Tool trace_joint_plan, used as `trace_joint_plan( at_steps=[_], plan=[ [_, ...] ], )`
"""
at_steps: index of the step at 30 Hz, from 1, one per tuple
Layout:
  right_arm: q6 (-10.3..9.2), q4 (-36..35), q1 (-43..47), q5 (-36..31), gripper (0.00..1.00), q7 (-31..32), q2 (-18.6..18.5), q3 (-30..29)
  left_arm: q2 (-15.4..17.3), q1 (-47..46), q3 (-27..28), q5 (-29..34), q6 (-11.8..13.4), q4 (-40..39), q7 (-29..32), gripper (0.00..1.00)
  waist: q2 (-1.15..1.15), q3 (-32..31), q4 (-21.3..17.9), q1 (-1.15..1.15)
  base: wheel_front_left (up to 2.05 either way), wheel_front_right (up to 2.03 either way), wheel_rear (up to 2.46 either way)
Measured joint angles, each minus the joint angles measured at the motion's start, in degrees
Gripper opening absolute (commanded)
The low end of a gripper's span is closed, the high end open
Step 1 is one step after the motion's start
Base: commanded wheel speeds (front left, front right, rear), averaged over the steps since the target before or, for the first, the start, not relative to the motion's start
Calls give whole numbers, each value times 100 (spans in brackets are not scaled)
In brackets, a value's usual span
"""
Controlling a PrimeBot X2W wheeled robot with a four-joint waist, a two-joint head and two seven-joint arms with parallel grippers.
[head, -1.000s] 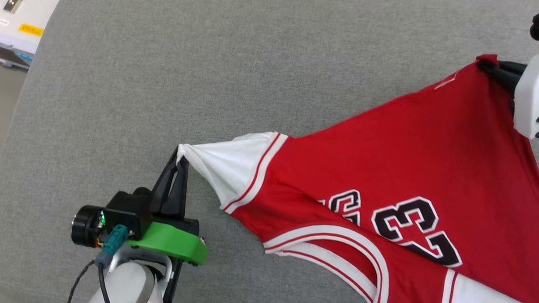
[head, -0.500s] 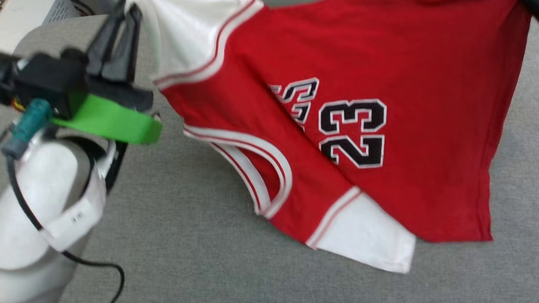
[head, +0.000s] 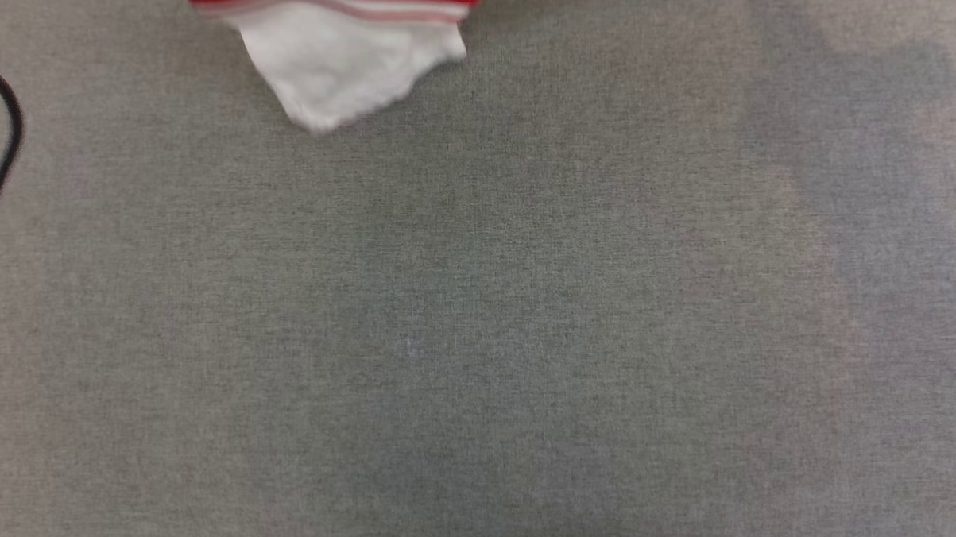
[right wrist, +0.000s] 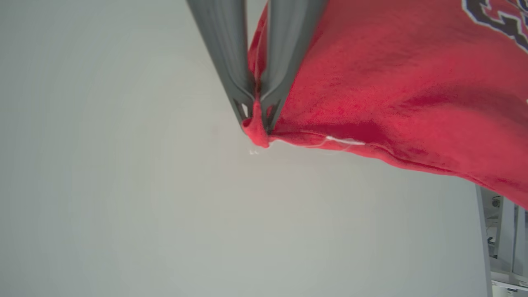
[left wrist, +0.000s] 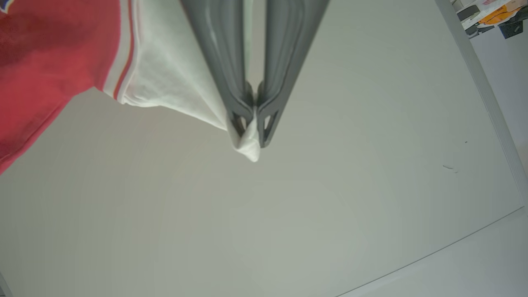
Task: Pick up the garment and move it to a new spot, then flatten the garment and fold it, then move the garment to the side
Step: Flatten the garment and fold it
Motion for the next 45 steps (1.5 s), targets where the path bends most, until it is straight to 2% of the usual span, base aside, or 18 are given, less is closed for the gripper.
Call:
trace_joint_plan(
  at_steps=[5,11,15,19,26,30,33,39,45],
  plan=[
    [0,635,-1238,-364,0,-55,292,93,-119,-1318,-157,14,-66,761,-88,0,0,406,-62,0,0,0,0],
    [0,1391,-2136,-522,0,-321,525,399,-148,-2083,-330,-44,-96,1581,-420,0,0,763,-120,0,0,0,0],
    [0,1823,-2253,-461,0,-572,664,722,-157,-2132,-597,-132,-97,1951,-673,0,0,935,-131,0,0,0,0],
    [0,2019,-1990,-233,0,-834,688,1106,-127,-1915,-854,-249,-97,2182,-902,0,0,990,-136,0,0,0,0],
    [0,2062,-945,417,0,-1314,690,1744,47,-677,-1016,-576,-97,2267,-1147,0,0,747,-148,0,0,0,0],
    [0,1986,-190,739,0,-1559,693,2170,132,352,-1074,-749,-87,2063,-1198,0,0,495,-144,0,0,0,0],
    [0,1833,449,984,0,-1678,645,2495,198,1248,-1106,-825,25,1788,-1238,0,0,272,-135,0,0,0,0],
    [0,1366,1829,1437,0,-1846,320,3065,477,3291,-1085,-1155,447,951,-1244,0,0,-252,-112,-1,0,0,0],
    [0,984,3034,1742,0,-1946,-29,3415,832,5336,-1069,-1501,1087,-108,-1237,0,0,-789,-94,-1,0,0,0]
  ],
)
